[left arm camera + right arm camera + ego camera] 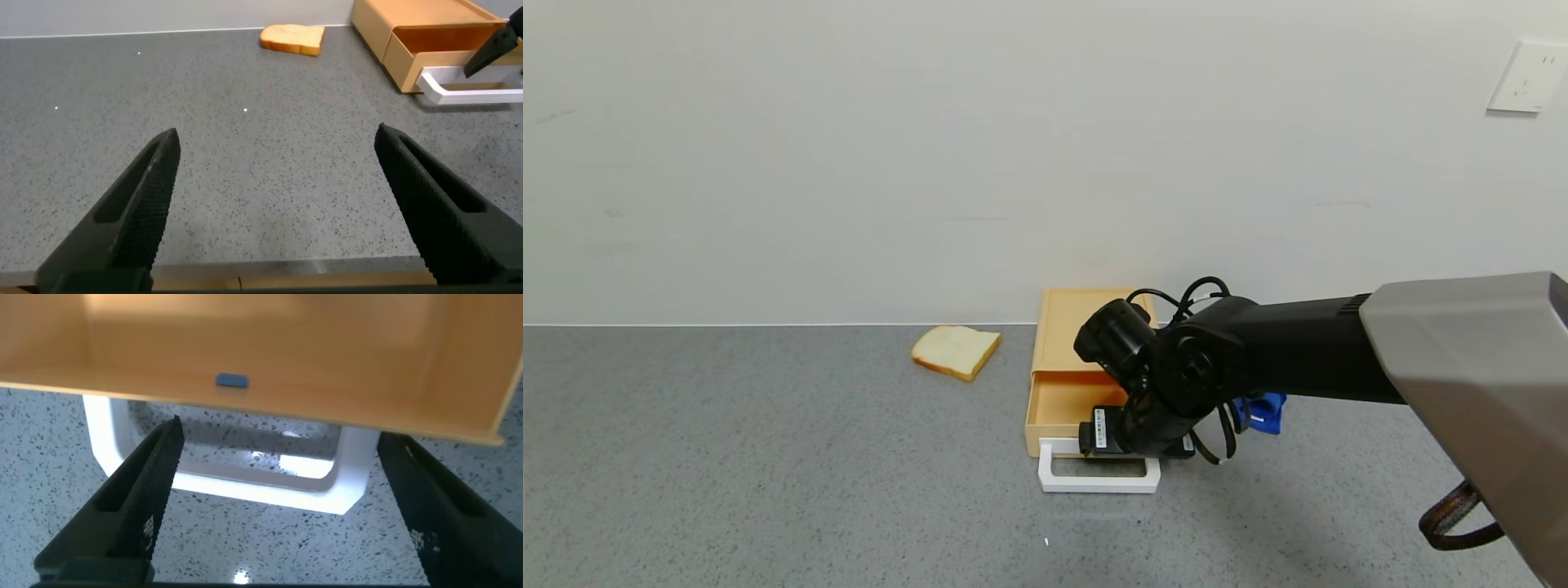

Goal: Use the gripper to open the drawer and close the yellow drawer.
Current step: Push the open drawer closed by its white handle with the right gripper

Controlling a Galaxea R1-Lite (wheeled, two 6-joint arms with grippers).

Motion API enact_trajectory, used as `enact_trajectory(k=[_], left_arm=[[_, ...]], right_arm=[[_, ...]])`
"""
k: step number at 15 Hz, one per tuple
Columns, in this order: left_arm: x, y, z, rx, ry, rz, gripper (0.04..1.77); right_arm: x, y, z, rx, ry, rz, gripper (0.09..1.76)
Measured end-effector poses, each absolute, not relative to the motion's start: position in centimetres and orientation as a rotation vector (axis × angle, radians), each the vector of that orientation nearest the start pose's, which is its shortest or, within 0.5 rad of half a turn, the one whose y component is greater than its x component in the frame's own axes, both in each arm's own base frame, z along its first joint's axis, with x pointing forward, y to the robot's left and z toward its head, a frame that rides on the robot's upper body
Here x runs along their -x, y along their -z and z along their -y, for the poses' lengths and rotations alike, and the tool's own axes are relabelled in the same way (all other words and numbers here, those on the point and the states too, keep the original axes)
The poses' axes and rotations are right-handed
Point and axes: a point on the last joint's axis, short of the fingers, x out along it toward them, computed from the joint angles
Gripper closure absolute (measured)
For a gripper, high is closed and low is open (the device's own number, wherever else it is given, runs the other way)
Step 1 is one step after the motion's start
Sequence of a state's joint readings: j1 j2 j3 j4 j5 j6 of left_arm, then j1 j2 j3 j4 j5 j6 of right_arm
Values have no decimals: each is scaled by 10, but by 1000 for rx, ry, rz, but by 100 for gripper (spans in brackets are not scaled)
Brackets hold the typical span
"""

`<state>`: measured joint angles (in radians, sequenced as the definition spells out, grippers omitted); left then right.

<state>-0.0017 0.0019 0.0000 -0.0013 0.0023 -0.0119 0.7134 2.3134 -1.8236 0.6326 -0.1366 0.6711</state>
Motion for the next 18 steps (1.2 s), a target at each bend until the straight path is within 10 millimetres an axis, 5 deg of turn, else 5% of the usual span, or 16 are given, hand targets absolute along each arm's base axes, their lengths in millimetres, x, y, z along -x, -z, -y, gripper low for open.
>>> enact_trajectory(k=[18], left_arm=[[23,-76,0,12,0,-1,9]], right_arm=[[-368,-113,-287,-195,-109,-1001,13]])
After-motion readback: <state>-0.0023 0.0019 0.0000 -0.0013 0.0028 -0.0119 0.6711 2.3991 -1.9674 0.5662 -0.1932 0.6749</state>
